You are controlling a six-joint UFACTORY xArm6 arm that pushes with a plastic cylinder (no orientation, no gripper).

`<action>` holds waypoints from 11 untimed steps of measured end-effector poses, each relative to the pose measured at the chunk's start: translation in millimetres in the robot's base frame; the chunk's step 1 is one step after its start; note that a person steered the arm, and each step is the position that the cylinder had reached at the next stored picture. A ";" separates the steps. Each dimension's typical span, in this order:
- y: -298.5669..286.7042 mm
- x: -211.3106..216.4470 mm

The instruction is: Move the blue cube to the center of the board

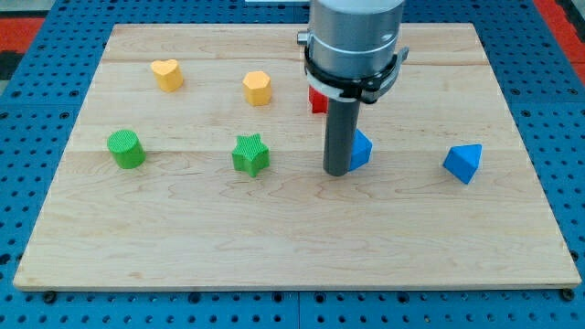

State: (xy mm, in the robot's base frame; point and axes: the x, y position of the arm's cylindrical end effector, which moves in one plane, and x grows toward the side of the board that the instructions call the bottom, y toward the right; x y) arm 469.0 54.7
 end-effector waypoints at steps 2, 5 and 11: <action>23.2 -27.6; 62.0 -12.8; 60.6 -55.7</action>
